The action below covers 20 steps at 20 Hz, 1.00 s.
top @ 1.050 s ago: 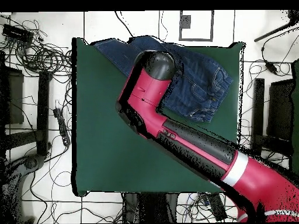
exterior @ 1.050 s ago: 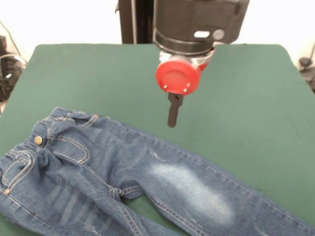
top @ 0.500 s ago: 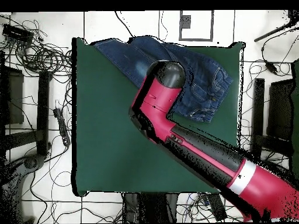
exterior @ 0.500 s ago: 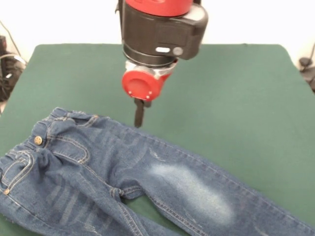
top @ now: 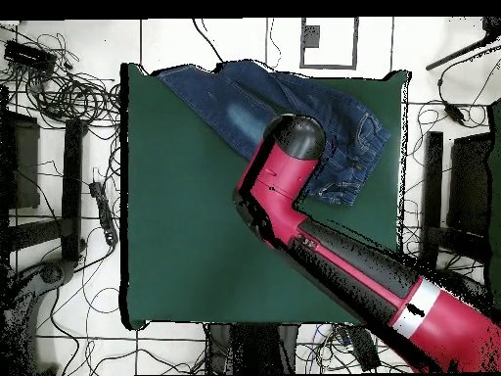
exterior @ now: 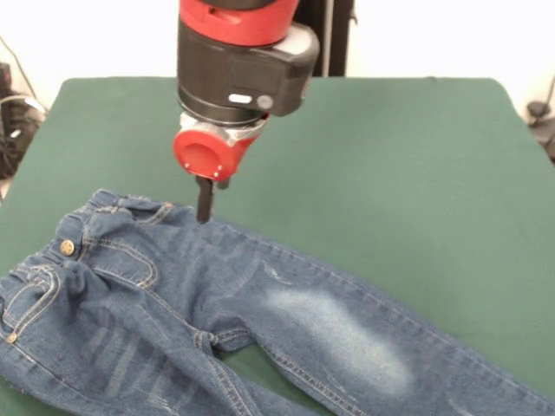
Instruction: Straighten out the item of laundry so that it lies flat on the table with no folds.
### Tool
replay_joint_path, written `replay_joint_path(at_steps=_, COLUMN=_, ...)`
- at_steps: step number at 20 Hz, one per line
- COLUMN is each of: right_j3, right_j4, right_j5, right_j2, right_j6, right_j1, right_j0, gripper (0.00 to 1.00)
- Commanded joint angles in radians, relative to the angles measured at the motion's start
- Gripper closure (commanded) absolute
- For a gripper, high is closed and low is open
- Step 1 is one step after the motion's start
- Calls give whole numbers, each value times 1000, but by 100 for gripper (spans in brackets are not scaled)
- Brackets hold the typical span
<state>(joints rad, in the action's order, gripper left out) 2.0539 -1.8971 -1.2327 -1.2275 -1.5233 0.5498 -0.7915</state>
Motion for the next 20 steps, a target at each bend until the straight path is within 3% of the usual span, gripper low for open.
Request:
replay_joint_path(at_steps=1, right_j3=90, right_j4=-3, right_j5=143, right_j2=156, right_j6=-160, right_j1=-23, right_j0=20, gripper=0)
replay_joint_path(at_steps=9, right_j3=85, right_j4=6, right_j5=193, right_j2=219, right_j6=-111, right_j1=-32, right_j0=19, gripper=0)
replay_joint_path(at_steps=13, right_j3=89, right_j4=-33, right_j5=201, right_j2=233, right_j6=-80, right_j1=-27, right_j0=19, gripper=0)
replay_joint_path(at_steps=20, right_j3=80, right_j4=-8, right_j5=216, right_j2=284, right_j6=-65, right_j1=-55, right_j0=25, gripper=0)
